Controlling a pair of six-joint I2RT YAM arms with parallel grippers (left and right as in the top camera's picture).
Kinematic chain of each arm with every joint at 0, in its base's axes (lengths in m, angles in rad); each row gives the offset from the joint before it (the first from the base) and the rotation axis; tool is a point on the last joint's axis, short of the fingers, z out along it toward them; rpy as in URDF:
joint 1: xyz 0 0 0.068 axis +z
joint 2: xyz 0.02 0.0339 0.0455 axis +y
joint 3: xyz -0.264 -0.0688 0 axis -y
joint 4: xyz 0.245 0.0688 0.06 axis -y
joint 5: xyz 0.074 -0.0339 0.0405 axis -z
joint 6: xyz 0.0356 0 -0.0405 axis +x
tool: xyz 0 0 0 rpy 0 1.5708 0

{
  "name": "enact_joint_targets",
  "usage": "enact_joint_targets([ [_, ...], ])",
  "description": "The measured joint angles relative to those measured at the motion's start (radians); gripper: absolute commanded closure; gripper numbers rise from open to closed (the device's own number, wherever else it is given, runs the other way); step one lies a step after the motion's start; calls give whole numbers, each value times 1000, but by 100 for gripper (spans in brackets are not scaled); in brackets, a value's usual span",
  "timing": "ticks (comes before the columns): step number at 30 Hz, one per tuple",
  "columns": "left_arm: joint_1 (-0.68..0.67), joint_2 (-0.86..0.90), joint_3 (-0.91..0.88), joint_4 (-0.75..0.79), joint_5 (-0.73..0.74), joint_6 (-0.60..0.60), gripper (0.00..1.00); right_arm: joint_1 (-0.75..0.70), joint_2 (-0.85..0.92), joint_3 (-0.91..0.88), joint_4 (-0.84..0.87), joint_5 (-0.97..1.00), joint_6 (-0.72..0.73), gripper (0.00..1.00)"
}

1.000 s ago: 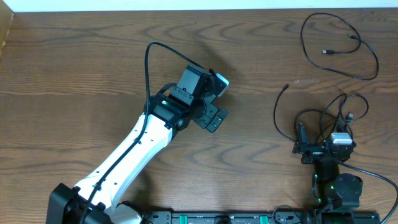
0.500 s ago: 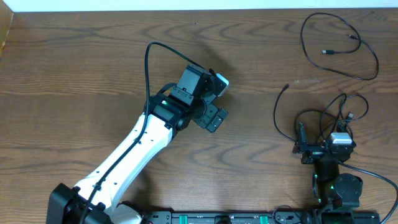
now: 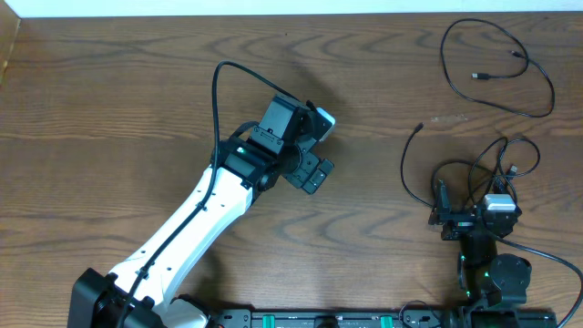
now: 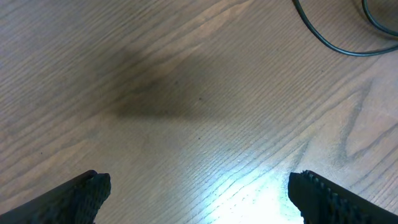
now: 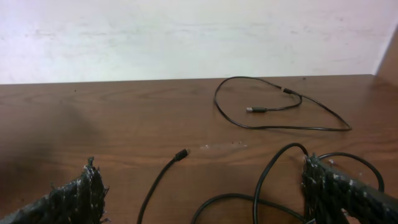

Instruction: Untangle cables

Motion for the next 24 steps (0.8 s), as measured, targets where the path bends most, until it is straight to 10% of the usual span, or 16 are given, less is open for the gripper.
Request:
enact_joint_targets([
  [24,269,-45,-18,8,18,131,2,0,0,0,0,0,0,1],
])
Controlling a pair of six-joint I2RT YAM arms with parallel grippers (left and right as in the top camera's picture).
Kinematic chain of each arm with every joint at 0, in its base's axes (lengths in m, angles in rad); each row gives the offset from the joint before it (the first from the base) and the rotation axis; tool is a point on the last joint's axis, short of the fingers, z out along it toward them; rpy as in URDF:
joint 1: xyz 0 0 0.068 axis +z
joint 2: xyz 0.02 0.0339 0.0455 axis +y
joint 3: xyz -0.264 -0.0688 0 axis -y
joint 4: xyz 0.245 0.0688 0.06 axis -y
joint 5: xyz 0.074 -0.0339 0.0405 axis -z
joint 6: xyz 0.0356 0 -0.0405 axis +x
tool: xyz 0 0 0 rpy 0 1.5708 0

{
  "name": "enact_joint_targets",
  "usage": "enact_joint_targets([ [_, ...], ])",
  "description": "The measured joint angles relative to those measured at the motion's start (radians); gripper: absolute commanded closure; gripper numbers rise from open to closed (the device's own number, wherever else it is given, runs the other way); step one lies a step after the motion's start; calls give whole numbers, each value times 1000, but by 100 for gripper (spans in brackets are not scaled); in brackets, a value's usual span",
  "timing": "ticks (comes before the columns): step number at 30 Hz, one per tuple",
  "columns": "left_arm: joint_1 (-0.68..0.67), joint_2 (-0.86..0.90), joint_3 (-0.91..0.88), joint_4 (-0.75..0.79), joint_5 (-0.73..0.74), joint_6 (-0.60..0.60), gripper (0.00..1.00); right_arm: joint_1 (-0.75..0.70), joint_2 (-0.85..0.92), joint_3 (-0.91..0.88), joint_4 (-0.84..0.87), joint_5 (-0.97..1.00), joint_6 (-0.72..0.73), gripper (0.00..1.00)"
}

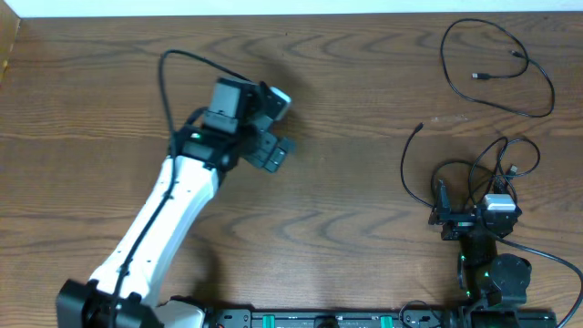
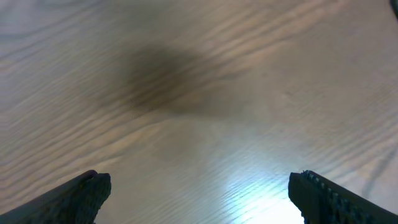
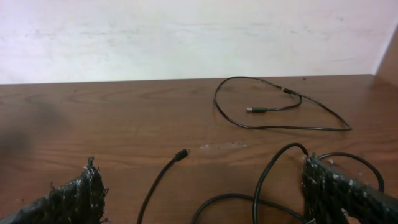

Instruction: Untangle cables

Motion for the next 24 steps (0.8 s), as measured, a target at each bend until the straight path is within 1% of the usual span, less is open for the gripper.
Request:
enact_joint_targets([
  [4,84,-145,-76,1,41,0,2,0,-2,0,0,0,0,1],
  [7,154,-302,-160,2,82,0,2,0,-3,0,0,0,0,1],
  [10,211,-494,-278,-1,127,0,2,0,-3,0,2,0,0,1],
  [12,229,-644,-367,-2,159,0,1,0,-4,0,1,0,0,1],
  [13,230,-682,-390,-6,167,0,2,0,-4,0,1,0,0,1],
  [16,235,-911,-507,-2,192,-5,2,0,-3,-1,3,-1,0,1],
  [19,235,-1079,-565,2,204,-39,2,0,-4,-1,3,-3,0,1],
  [24,251,-1210,-647,19,206,-115,2,0,-4,-1,3,-3,0,1],
])
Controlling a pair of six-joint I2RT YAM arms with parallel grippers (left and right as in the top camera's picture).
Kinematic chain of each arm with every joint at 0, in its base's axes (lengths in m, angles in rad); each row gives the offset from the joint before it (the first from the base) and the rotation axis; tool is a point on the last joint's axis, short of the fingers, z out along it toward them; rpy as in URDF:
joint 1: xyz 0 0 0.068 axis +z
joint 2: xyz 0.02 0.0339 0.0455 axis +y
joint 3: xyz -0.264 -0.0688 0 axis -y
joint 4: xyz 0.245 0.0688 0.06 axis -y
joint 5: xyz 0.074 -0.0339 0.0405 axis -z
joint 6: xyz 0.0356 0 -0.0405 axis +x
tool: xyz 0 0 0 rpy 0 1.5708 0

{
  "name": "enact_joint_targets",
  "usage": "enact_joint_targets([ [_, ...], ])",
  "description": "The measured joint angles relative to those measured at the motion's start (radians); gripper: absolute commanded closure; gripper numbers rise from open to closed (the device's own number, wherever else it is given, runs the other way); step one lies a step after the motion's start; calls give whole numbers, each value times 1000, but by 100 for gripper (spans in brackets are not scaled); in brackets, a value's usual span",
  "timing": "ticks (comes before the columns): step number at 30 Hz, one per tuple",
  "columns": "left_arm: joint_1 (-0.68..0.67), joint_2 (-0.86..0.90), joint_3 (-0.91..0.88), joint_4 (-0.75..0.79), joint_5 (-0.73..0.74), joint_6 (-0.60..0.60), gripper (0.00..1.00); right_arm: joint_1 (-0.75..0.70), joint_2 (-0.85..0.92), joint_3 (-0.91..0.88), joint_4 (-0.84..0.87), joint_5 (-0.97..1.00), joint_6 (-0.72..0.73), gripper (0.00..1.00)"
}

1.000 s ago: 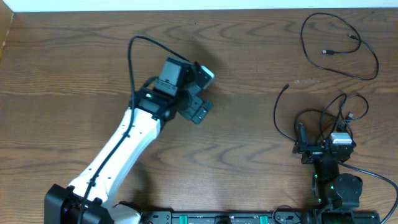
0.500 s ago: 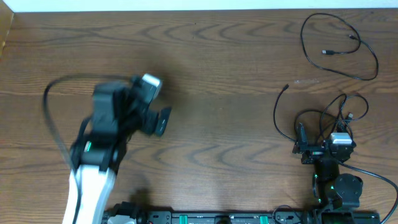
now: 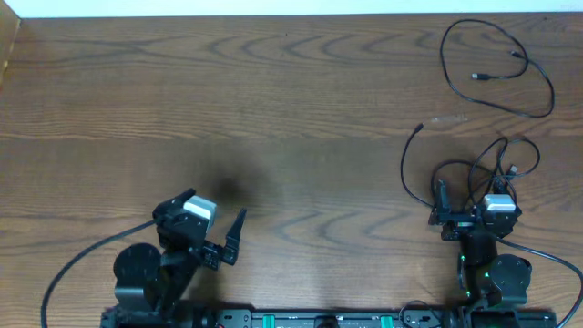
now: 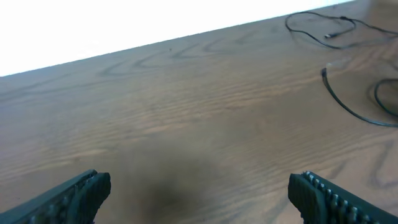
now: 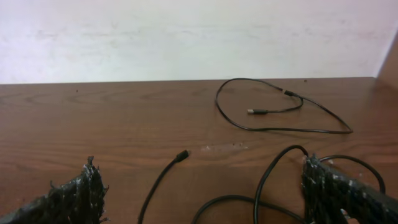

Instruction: Untangle cables

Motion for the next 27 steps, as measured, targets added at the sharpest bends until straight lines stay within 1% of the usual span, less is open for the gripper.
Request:
enact_joint_targets([
  [4,21,-82,-71,2,0,-32,2,0,0,0,0,0,0,1],
  [11,21,-176,-119,4,1,-46,2,0,0,0,0,0,0,1],
  [15,21,-210,-149,49,1,-48,1,0,0,0,0,0,0,1],
  [19,21,-217,-205,146,1,-48,2,0,0,0,0,0,0,1],
  [27,21,-217,-359,403,-1,-50,2,0,0,0,0,0,0,1],
])
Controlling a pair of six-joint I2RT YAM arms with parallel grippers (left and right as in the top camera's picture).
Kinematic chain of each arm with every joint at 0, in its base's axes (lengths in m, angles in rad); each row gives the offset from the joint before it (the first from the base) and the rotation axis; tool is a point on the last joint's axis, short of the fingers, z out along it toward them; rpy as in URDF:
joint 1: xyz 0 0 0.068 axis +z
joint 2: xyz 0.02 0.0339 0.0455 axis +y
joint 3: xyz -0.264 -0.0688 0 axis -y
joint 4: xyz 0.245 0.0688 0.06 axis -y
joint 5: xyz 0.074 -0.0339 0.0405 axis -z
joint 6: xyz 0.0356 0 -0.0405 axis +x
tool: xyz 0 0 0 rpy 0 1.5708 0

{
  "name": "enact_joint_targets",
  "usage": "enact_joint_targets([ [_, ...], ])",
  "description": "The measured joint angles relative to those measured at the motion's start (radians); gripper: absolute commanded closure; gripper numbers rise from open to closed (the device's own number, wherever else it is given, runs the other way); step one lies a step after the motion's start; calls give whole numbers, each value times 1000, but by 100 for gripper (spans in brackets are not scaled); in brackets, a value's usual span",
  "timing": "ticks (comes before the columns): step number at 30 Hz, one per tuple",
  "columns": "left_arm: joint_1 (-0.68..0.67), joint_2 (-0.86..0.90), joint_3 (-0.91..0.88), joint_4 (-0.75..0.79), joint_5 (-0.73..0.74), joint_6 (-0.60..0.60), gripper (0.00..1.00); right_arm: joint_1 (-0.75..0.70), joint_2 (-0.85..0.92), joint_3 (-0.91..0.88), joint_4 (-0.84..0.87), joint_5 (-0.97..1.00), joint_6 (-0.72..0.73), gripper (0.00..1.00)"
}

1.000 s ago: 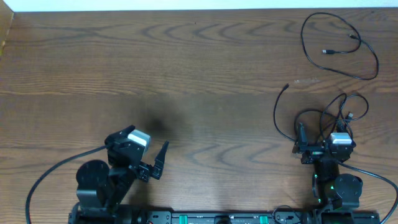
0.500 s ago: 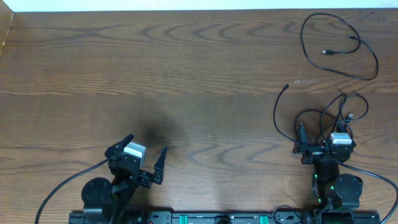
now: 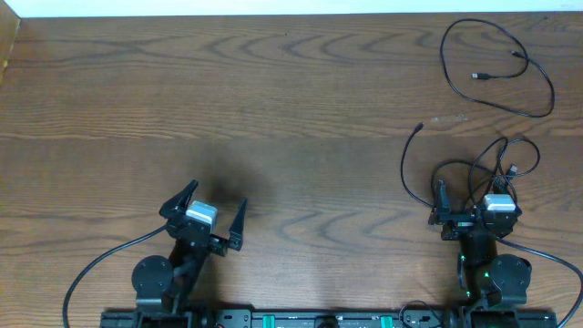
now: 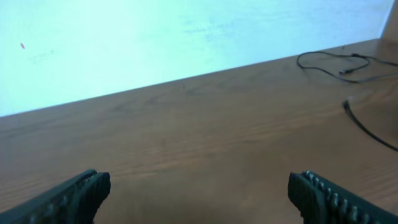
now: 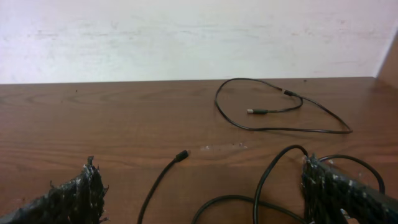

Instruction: Untangle cables

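Note:
A loose black cable lies by itself in a wide loop at the far right. Nearer, a tangle of black cable lies in front of my right gripper, which is open and holds nothing. In the right wrist view the tangle's loops run between the open fingers, and one plug end points away to the left. My left gripper is open and empty at the near left, far from both cables. Its own view shows the separate cable in the distance.
The brown wooden table runs to a white wall at the back. A wooden side edge stands at the far left corner. Both arm bases sit on the rail along the near edge.
The left arm has settled slightly right and lower at the near edge, and its camera now looks more level, toward the wall. The right arm and the cables are unchanged.
The left arm was stretched out over the table's middle, gripper open. Then it was further left and back. Then it was folded back at the near left edge, where it rests now. The right gripper stayed open behind the tangle throughout, and the cables never moved.

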Motion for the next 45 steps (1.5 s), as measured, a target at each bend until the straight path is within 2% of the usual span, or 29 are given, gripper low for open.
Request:
enact_joint_targets([
  [3,0,0,-63,80,-14,-13,2,0,0,0,0,0,0,1],
  [7,0,0,-118,170,-92,-89,2,0,0,0,0,0,0,1],
  [18,0,0,-126,141,-344,-158,2,0,0,0,0,0,0,1],
  [45,0,0,-122,137,-358,-158,2,0,0,0,0,0,0,1],
])
